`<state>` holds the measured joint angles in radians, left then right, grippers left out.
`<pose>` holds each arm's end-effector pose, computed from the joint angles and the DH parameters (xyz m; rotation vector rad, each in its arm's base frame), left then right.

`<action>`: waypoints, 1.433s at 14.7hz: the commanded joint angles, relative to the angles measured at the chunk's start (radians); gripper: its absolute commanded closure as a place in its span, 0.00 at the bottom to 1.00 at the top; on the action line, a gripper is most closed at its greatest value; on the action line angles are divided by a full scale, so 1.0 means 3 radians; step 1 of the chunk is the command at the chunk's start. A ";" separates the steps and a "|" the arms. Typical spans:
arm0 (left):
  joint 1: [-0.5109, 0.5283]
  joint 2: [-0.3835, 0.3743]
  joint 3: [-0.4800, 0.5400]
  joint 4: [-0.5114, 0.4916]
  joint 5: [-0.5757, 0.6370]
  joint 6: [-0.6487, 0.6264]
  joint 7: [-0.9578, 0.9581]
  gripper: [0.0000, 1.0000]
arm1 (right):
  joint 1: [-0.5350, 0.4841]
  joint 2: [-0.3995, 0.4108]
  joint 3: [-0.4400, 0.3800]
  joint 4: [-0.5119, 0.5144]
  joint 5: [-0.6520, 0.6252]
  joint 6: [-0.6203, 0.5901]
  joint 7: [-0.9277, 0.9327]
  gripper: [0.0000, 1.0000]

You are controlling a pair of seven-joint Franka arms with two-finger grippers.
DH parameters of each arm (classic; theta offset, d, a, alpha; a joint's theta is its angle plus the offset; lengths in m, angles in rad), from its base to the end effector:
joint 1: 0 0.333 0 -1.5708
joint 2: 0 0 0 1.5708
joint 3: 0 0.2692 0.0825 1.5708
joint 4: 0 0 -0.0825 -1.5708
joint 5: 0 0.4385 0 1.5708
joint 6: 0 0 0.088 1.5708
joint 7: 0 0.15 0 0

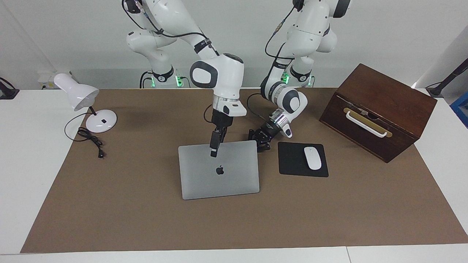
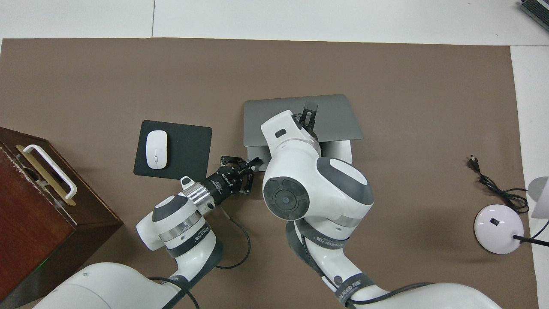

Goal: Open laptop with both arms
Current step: 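Lift the laptop lid upward with the right gripper, left gripper holding base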

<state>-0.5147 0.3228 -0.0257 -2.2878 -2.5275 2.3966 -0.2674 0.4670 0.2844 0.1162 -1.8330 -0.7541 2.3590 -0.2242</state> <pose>0.4763 -0.3120 0.0948 0.9613 1.7296 -0.6161 0.6014 0.3587 0.2966 2.0849 1.5528 0.4442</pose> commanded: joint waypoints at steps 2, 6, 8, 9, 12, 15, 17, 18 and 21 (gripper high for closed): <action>-0.0008 0.0305 -0.0001 0.0059 -0.0155 0.0055 0.0175 1.00 | -0.0038 0.0075 -0.0004 0.0148 -0.0216 -0.0004 0.0047 0.00; -0.0008 0.0305 0.0004 0.0064 -0.0155 0.0055 0.0175 1.00 | -0.0059 0.0080 -0.0004 0.0174 -0.0262 -0.0009 0.0047 0.00; -0.0008 0.0305 0.0004 0.0064 -0.0155 0.0055 0.0175 1.00 | -0.0059 0.0110 -0.0004 0.0240 -0.0278 -0.0019 0.0047 0.00; -0.0008 0.0305 0.0004 0.0059 -0.0155 0.0060 0.0180 1.00 | -0.0059 0.0121 -0.0004 0.0260 -0.0278 -0.0030 0.0042 0.00; -0.0008 0.0305 0.0004 0.0059 -0.0155 0.0055 0.0180 1.00 | -0.0059 0.0141 0.0001 0.0332 -0.0283 -0.0096 0.0047 0.00; -0.0008 0.0305 0.0004 0.0064 -0.0155 0.0060 0.0180 1.00 | -0.0059 0.0167 0.0001 0.0398 -0.0283 -0.0106 0.0047 0.00; -0.0008 0.0305 0.0004 0.0058 -0.0155 0.0060 0.0180 1.00 | -0.0059 0.0177 0.0001 0.0419 -0.0283 -0.0106 0.0047 0.00; -0.0008 0.0305 0.0004 0.0058 -0.0155 0.0060 0.0180 1.00 | -0.0059 0.0182 0.0001 0.0434 -0.0283 -0.0111 0.0042 0.00; -0.0008 0.0305 0.0004 0.0058 -0.0160 0.0060 0.0180 1.00 | -0.0059 0.0197 0.0001 0.0485 -0.0288 -0.0117 0.0047 0.00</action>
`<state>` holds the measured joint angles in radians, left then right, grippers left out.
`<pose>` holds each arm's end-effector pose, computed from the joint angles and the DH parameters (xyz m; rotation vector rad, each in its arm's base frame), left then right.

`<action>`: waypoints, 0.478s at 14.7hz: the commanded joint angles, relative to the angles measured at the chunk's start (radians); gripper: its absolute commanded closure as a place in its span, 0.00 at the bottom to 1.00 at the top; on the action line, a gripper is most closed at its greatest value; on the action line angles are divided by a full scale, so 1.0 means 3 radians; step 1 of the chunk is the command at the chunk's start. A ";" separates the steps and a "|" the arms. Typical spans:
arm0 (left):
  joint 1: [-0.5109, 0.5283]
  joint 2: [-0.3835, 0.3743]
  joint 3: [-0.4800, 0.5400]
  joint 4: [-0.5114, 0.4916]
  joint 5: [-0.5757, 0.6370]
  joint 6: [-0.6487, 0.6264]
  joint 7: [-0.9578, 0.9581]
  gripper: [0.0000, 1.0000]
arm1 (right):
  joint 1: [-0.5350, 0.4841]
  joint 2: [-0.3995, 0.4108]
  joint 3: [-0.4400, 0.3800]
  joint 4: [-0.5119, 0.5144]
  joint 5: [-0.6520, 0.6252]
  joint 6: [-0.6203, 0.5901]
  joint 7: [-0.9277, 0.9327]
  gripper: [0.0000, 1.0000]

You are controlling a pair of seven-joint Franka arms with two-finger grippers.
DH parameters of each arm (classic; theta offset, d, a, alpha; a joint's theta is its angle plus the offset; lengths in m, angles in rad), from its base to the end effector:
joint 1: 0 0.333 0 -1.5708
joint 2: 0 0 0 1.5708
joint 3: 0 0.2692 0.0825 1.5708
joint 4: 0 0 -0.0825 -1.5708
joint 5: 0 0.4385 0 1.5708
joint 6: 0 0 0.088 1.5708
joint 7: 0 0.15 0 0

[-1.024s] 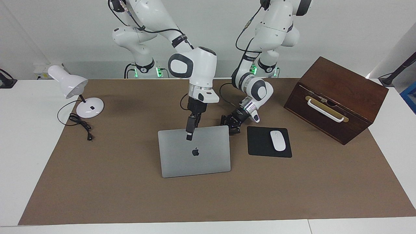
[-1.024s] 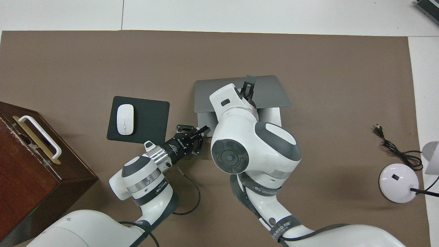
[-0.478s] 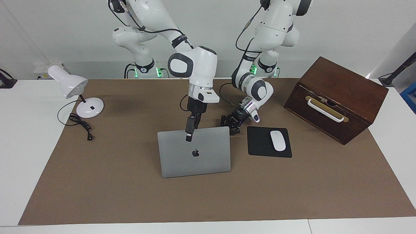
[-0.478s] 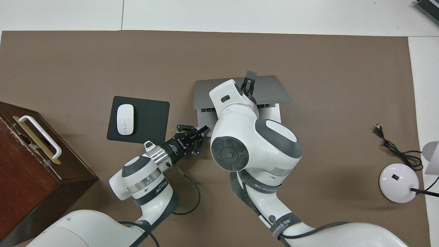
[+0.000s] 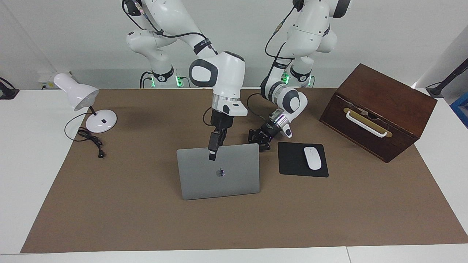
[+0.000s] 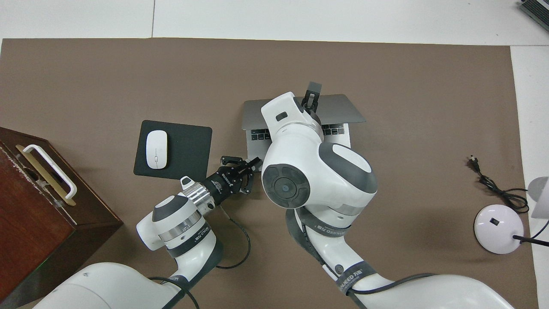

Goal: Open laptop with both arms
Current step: 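Lift the laptop lid upward with the right gripper, left gripper holding base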

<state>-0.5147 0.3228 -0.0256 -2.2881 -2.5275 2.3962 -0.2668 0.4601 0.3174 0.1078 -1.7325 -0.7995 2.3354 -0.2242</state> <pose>0.4763 -0.3120 0.0947 0.9617 1.7292 -0.6159 0.6295 0.3570 0.3278 2.0463 1.5021 0.4959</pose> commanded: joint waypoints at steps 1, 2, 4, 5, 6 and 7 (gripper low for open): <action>-0.0008 0.0305 0.0004 0.0059 -0.0160 0.0061 0.0179 1.00 | -0.0036 0.0098 0.0024 0.0166 -0.0147 -0.0038 0.0047 0.00; -0.0008 0.0305 0.0004 0.0059 -0.0160 0.0061 0.0179 1.00 | -0.0036 0.0113 0.0029 0.0196 -0.0198 -0.0043 0.0047 0.00; -0.0008 0.0305 0.0004 0.0064 -0.0160 0.0061 0.0179 1.00 | -0.0041 0.0133 0.0029 0.0242 -0.0244 -0.0038 0.0047 0.00; -0.0008 0.0305 0.0004 0.0064 -0.0160 0.0061 0.0179 1.00 | -0.0041 0.0134 0.0029 0.0248 -0.0245 -0.0038 0.0047 0.00; -0.0008 0.0305 0.0004 0.0059 -0.0160 0.0061 0.0179 1.00 | -0.0041 0.0139 0.0029 0.0248 -0.0250 -0.0028 0.0047 0.00; -0.0008 0.0305 0.0004 0.0059 -0.0160 0.0061 0.0179 1.00 | -0.0041 0.0149 0.0029 0.0248 -0.0250 -0.0013 0.0047 0.00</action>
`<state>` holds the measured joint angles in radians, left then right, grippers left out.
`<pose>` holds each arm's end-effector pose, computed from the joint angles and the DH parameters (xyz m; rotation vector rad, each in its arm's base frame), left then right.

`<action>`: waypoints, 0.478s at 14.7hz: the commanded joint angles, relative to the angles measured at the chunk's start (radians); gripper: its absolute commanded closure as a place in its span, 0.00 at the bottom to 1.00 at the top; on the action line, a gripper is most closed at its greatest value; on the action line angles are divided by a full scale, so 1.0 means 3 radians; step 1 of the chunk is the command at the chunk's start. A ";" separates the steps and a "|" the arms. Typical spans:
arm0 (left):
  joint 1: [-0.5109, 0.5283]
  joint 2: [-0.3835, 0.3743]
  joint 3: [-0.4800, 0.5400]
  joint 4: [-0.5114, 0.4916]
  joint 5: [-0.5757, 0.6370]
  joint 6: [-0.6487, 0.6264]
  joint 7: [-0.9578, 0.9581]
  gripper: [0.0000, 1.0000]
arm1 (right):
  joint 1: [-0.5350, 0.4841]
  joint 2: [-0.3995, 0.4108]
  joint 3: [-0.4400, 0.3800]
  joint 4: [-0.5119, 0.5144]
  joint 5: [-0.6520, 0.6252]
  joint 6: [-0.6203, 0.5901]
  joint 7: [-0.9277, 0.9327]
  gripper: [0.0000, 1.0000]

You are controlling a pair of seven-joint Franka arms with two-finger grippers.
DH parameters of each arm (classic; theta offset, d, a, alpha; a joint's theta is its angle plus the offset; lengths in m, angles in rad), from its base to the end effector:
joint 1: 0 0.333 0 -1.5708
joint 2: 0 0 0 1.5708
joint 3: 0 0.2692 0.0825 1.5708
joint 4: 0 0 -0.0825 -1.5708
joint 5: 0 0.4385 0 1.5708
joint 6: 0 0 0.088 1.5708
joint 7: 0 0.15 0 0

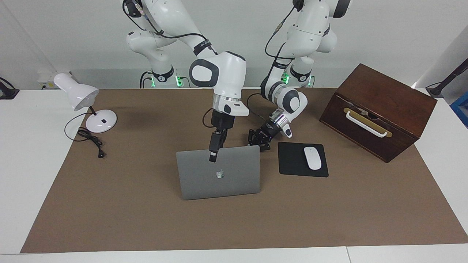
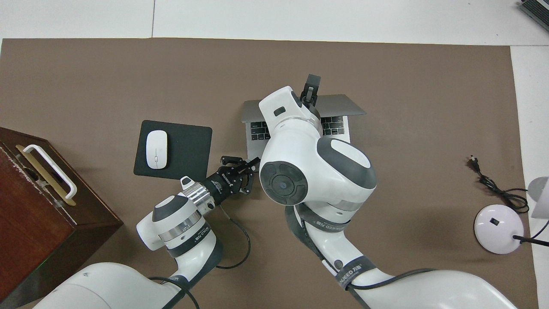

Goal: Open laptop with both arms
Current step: 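Lift the laptop lid upward with the right gripper, left gripper holding base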

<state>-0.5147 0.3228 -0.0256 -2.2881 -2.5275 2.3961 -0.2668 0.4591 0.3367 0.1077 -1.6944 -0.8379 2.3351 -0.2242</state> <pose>0.4763 -0.3120 0.0947 0.9616 1.7291 -0.6160 0.6388 0.3595 0.3363 2.0055 1.4977 0.5188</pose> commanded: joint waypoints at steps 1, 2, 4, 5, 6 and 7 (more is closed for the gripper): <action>-0.0008 0.0305 0.0004 0.0059 -0.0160 0.0061 0.0178 1.00 | -0.0047 0.0095 0.0030 0.0136 -0.0122 -0.0006 0.0047 0.00; -0.0008 0.0305 0.0004 0.0064 -0.0160 0.0061 0.0178 1.00 | -0.0073 0.0110 0.0030 0.0176 -0.0127 -0.0006 0.0047 0.00; -0.0008 0.0305 0.0004 0.0064 -0.0160 0.0061 0.0178 1.00 | -0.0083 0.0161 0.0025 0.0319 -0.0157 -0.0027 0.0042 0.00; -0.0008 0.0300 0.0009 0.0064 -0.0160 0.0061 0.0178 1.00 | -0.0088 0.0176 0.0030 0.0330 -0.0173 -0.0027 0.0042 0.00; -0.0008 0.0305 0.0009 0.0064 -0.0160 0.0061 0.0178 1.00 | -0.0088 0.0177 0.0030 0.0330 -0.0188 -0.0027 0.0042 0.00; -0.0008 0.0305 0.0009 0.0064 -0.0160 0.0061 0.0178 1.00 | -0.0088 0.0177 0.0030 0.0335 -0.0188 -0.0027 0.0042 0.00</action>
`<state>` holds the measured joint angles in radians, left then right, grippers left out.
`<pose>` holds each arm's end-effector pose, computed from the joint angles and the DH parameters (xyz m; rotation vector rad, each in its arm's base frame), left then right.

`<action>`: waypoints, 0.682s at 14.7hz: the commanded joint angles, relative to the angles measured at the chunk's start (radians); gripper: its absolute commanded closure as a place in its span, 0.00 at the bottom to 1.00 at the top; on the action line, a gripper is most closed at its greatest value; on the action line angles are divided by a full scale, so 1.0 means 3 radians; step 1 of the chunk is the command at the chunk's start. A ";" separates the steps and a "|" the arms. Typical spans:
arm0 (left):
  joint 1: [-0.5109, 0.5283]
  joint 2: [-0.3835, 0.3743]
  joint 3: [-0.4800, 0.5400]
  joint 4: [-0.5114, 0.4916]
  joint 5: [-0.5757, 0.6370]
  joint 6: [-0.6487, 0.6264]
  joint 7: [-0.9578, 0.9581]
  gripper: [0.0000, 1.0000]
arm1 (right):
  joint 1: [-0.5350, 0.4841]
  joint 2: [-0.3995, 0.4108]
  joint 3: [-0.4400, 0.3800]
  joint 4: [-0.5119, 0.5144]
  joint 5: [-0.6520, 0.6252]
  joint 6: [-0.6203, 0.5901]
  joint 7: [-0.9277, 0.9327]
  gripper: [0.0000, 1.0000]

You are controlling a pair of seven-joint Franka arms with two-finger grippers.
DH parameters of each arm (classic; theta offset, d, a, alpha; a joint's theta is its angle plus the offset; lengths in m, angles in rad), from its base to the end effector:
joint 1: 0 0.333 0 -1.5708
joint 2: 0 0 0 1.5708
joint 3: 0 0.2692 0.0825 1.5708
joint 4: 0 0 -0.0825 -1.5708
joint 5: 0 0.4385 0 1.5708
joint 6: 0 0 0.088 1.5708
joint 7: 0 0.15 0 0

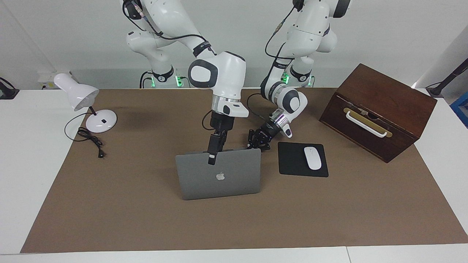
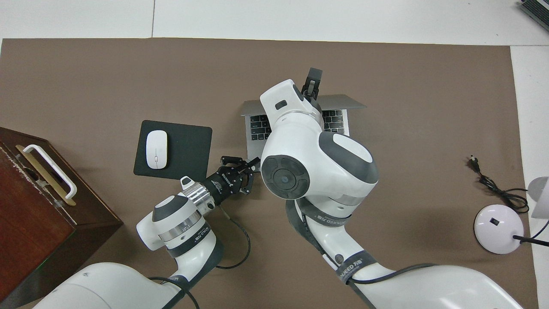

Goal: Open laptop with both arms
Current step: 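Lift the laptop lid upward with the right gripper, left gripper holding base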

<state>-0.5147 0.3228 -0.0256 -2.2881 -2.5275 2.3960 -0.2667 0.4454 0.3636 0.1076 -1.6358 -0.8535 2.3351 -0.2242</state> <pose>0.4763 -0.3120 0.0947 0.9617 1.7290 -0.6160 0.6557 0.3559 0.3502 1.9987 1.4680 0.5518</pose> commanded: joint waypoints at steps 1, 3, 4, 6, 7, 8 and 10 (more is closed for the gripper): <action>-0.0008 0.0305 0.0009 0.0064 -0.0160 0.0067 0.0178 1.00 | -0.0043 0.0092 0.0030 0.0135 -0.0136 -0.0027 0.0042 0.00; 0.0008 0.0305 0.0003 0.0064 -0.0160 0.0062 0.0178 1.00 | -0.0043 0.0092 0.0030 0.0140 -0.0146 -0.0027 0.0042 0.00; 0.0008 0.0305 0.0008 0.0064 -0.0160 0.0062 0.0173 1.00 | -0.0043 0.0097 0.0025 0.0140 -0.0156 -0.0027 0.0042 0.00; 0.0013 0.0305 0.0003 0.0064 -0.0160 0.0062 0.0178 1.00 | -0.0043 0.0102 0.0025 0.0145 -0.0172 -0.0027 0.0042 0.00; 0.0013 0.0305 0.0003 0.0064 -0.0160 0.0062 0.0178 1.00 | -0.0043 0.0122 0.0020 0.0196 -0.0192 -0.0027 0.0042 0.00; 0.0013 0.0305 0.0008 0.0064 -0.0160 0.0062 0.0178 1.00 | -0.0043 0.0143 0.0025 0.0277 -0.0238 -0.0037 0.0042 0.00; 0.0013 0.0300 0.0003 0.0064 -0.0160 0.0062 0.0178 1.00 | -0.0043 0.0169 0.0025 0.0355 -0.0310 -0.0052 0.0031 0.00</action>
<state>-0.5146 0.3228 -0.0255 -2.2881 -2.5275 2.3959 -0.2667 0.4421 0.3821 0.1076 -1.5925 -0.8987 2.3351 -0.2242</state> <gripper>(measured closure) 0.991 0.000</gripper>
